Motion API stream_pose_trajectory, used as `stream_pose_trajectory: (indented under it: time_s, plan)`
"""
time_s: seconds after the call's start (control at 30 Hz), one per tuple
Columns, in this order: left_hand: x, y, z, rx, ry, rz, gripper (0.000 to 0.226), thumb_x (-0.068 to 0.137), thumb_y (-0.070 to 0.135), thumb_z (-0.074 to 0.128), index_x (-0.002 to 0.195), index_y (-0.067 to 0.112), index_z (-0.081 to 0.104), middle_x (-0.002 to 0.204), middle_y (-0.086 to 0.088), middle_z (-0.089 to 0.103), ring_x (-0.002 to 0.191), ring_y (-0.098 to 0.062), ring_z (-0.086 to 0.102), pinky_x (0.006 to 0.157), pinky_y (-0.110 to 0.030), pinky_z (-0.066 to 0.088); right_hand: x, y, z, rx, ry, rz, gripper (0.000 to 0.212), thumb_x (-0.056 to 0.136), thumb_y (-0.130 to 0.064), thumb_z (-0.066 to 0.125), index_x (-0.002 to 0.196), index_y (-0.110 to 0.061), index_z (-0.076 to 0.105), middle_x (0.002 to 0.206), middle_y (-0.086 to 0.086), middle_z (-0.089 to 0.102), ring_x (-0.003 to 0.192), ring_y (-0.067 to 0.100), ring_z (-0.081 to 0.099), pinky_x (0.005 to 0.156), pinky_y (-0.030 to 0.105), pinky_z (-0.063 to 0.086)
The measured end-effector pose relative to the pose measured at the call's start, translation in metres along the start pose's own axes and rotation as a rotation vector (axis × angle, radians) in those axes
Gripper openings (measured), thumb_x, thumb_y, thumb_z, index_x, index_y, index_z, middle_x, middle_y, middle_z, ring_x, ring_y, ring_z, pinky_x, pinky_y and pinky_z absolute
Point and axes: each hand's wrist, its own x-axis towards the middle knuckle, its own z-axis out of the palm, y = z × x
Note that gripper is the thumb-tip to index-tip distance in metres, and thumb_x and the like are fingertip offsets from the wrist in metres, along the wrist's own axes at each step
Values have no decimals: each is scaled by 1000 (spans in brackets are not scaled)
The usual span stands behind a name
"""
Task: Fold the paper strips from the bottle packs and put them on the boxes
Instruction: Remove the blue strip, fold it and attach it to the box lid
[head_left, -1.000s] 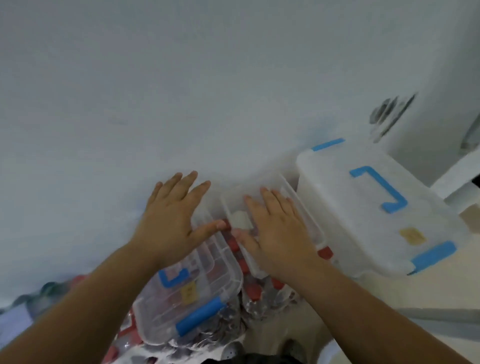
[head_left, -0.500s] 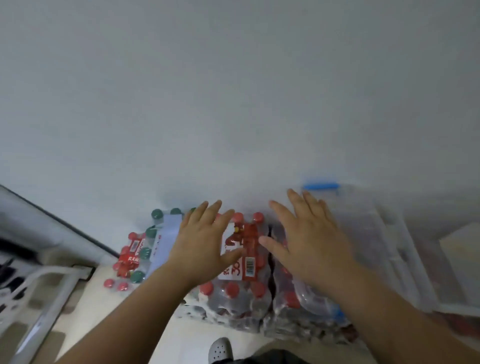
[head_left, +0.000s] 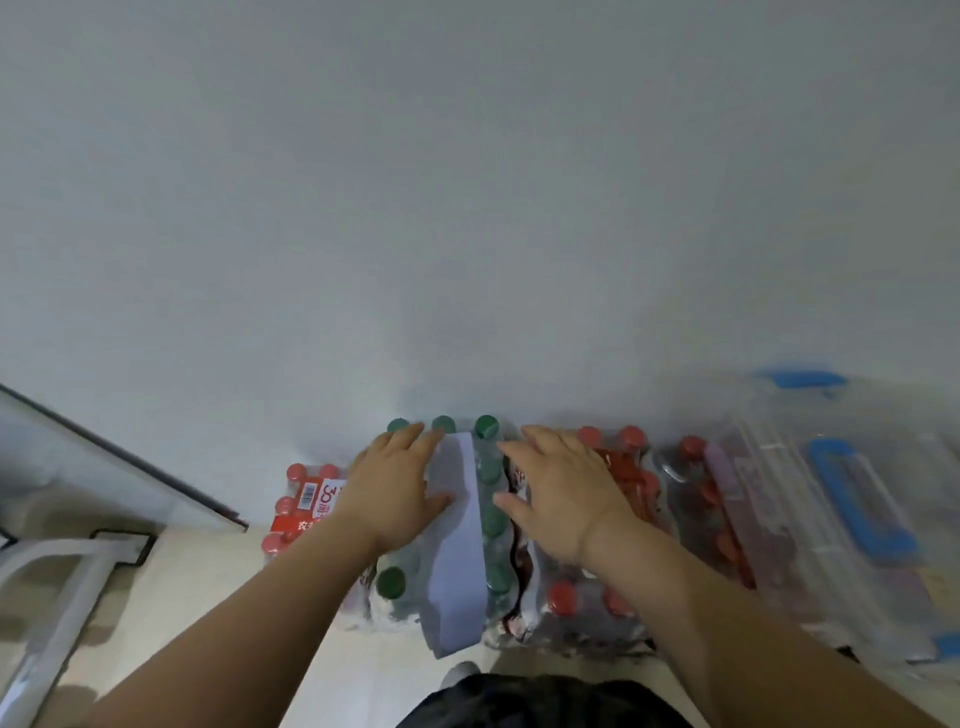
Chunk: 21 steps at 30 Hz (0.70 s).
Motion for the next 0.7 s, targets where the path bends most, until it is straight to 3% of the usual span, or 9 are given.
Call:
stream_pose_trajectory:
  time_s: [0.1, 0.2, 0.27, 0.37, 0.47, 0.63, 0.7]
  plan:
    - [20, -5, -5, -273, 39, -98, 68, 87, 47, 67, 147, 27, 40, 148, -2, 50, 131, -26, 48, 108, -41, 42, 24, -14, 11, 73, -24, 37, 59, 102, -43, 47, 157, -29, 30, 166, -2, 24, 150, 27, 22, 125, 40, 20]
    - [38, -6, -4, -325, 30, -106, 46, 88, 39, 68, 130, 22, 60, 124, -6, 63, 113, -27, 59, 94, -34, 49, 44, -20, 21, 67, -87, 52, 59, 103, -35, 47, 158, -33, 25, 170, -6, 14, 154, 25, 15, 126, 44, 17]
    - [43, -6, -3, -338, 22, -74, 24, 90, 28, 64, 112, 19, 70, 105, -6, 60, 101, -28, 62, 79, -28, 45, 53, -21, 23, 71, -101, 60, 59, 103, -27, 47, 158, -33, 26, 170, -7, 14, 155, 23, 15, 127, 43, 15]
    - [43, -7, -2, -383, 64, -58, 14, 93, 21, 60, 97, 19, 73, 100, -3, 62, 91, -24, 62, 74, -25, 44, 56, -21, 23, 108, -13, 73, 52, 101, -21, 49, 152, -28, 41, 162, -3, 36, 148, 24, 32, 123, 37, 26]
    - [37, -8, -11, -525, 82, -18, 15, 93, 18, 61, 82, 26, 68, 85, 3, 70, 80, -20, 66, 65, -22, 48, 49, -23, 20, 268, 174, 77, 37, 100, -25, 56, 137, -24, 55, 137, 0, 60, 125, 23, 54, 106, 37, 44]
    - [5, 1, -34, -763, 75, 89, 13, 89, 17, 67, 79, 25, 69, 71, -3, 70, 68, -30, 64, 65, -42, 54, 24, -28, 9, 622, 308, 9, 26, 99, -28, 63, 124, -20, 66, 114, -6, 70, 102, 12, 63, 94, 30, 53]
    - [-12, 9, -42, -835, 86, 98, 12, 89, 16, 68, 81, 25, 71, 73, -10, 70, 71, -36, 63, 66, -48, 54, 12, -29, 4, 755, 318, -48, 14, 98, -22, 65, 109, -17, 72, 96, 0, 73, 85, 13, 65, 80, 32, 57]
